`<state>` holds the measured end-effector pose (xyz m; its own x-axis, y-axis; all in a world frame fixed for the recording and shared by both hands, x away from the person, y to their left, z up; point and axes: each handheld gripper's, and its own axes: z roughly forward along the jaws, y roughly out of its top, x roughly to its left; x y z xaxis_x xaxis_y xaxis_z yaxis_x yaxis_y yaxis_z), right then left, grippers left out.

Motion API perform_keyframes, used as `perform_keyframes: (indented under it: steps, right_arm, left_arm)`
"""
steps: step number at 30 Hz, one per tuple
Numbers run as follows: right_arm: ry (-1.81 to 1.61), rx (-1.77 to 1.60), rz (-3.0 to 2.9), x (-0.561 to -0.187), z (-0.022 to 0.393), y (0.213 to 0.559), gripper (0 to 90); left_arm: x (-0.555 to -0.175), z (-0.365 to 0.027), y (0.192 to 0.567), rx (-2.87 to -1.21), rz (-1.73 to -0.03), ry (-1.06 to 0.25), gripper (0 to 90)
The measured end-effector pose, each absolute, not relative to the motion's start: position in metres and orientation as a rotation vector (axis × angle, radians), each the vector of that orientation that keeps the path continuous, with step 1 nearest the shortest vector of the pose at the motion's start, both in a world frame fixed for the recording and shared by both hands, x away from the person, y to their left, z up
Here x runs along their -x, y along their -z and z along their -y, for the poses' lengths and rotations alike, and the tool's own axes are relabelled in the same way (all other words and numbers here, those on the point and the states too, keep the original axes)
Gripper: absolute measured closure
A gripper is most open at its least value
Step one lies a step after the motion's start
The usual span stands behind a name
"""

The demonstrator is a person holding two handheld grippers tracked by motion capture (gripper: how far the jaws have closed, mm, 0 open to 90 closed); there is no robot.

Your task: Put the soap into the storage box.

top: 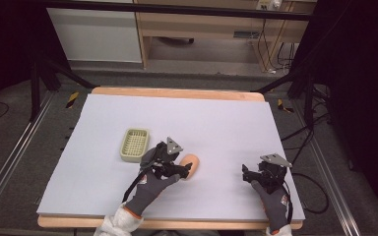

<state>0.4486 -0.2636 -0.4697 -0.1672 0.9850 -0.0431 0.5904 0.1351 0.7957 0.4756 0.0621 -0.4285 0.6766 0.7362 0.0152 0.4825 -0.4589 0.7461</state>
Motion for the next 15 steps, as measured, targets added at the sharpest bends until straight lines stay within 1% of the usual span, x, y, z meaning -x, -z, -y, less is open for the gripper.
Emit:
perform_keyframes:
  steps: [15]
  right_arm:
    - [-0.861, -1.525, -1.830, -0.449, 0.265, 0.470, 5.7]
  left_arm:
    - [-0.486, -0.046, 0.443, -2.194, -0.937, -0.405, 20.9]
